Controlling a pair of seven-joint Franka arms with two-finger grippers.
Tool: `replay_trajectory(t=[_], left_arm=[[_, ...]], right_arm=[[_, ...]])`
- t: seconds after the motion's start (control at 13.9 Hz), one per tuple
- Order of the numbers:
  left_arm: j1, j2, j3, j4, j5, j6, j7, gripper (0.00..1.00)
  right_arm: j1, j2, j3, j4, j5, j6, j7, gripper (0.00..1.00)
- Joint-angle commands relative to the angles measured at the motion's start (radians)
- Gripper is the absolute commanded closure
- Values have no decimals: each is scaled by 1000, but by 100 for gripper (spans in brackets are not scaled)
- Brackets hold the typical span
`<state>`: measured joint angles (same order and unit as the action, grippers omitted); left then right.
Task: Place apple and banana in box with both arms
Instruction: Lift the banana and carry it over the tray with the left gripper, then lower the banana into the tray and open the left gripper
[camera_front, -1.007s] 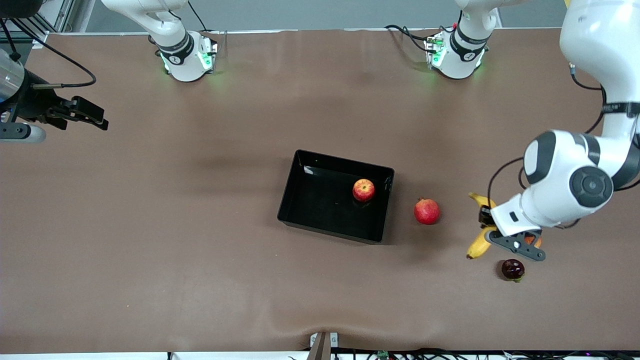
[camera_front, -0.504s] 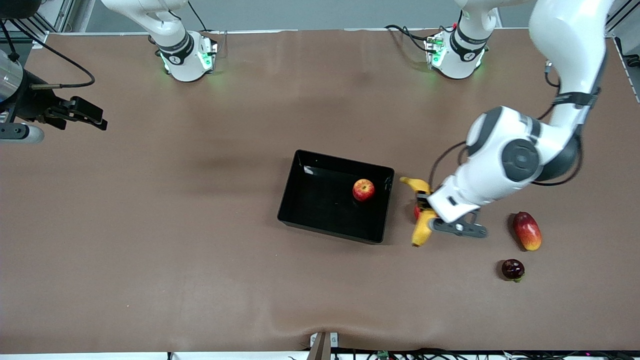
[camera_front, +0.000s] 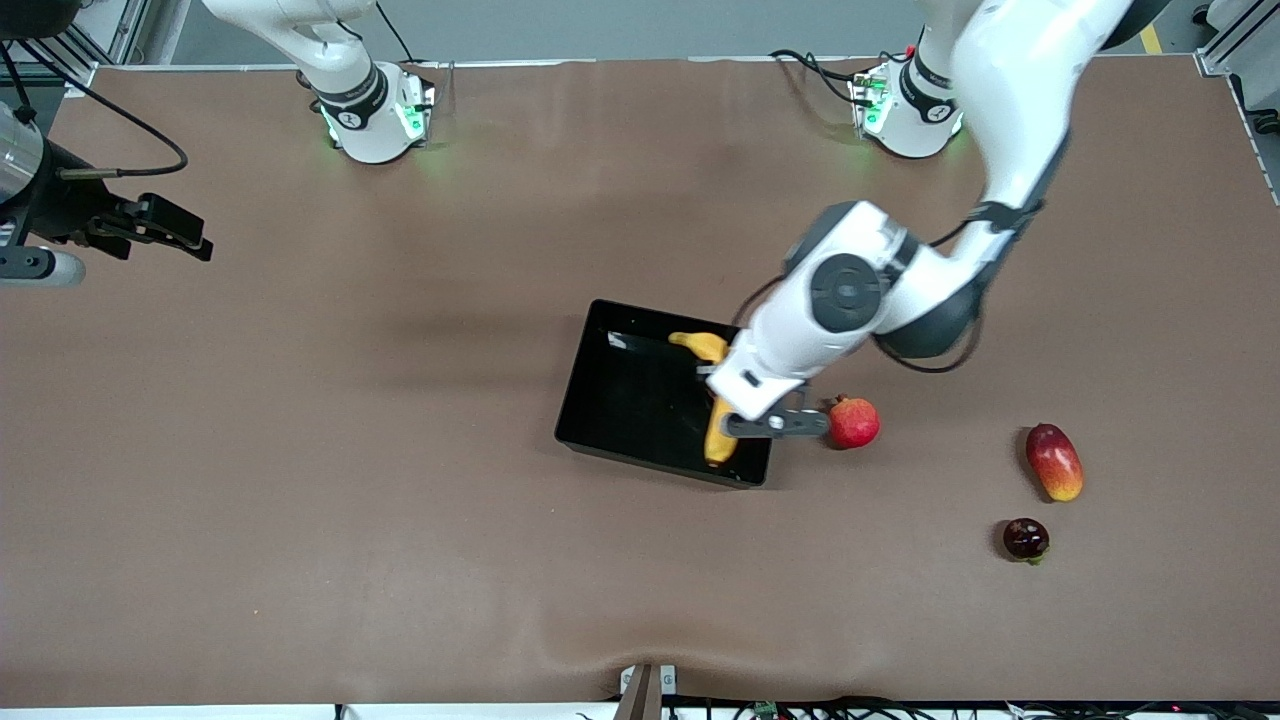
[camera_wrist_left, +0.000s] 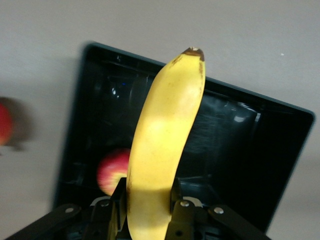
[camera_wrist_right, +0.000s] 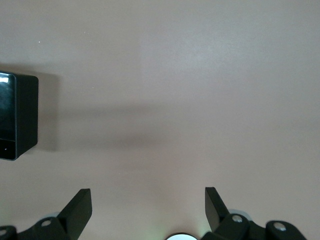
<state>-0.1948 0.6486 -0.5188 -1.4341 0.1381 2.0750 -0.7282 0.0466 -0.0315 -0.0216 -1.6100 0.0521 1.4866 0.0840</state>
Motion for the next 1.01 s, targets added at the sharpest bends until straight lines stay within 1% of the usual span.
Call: replay_trajectory(t=[0.0,0.07,0.14,0.22,0.5,0.65,0.72,0.94], left_arm=[[-188,58,153,93,-5,33,-51,100],[-262,74,214,103,-6,52,-53,100],[-312,88,256,107,-9,69,-54,100],[-345,101,279,109,-11,80,-60,100],[-394,161,287,107,-6,122,-63,100],[-402,195,289,109,-3,129,-54,100],[-413,209,290,107,1,160,-51,100],[-432,253,290,106,44,211,-37,100]], right_arm=[[1,-16,-1,-15,9,6,2,0],[1,-16,-1,-15,11,8,2,0],[1,-16,-1,-15,11,8,2,0],[1,-16,-1,-15,11,9,2,0],[4,-16,-1,-15,9,9,2,0],[2,-16,-1,-15,9,9,2,0],[2,-16,-1,-15,9,9,2,0],[2,-16,-1,-15,9,9,2,0]])
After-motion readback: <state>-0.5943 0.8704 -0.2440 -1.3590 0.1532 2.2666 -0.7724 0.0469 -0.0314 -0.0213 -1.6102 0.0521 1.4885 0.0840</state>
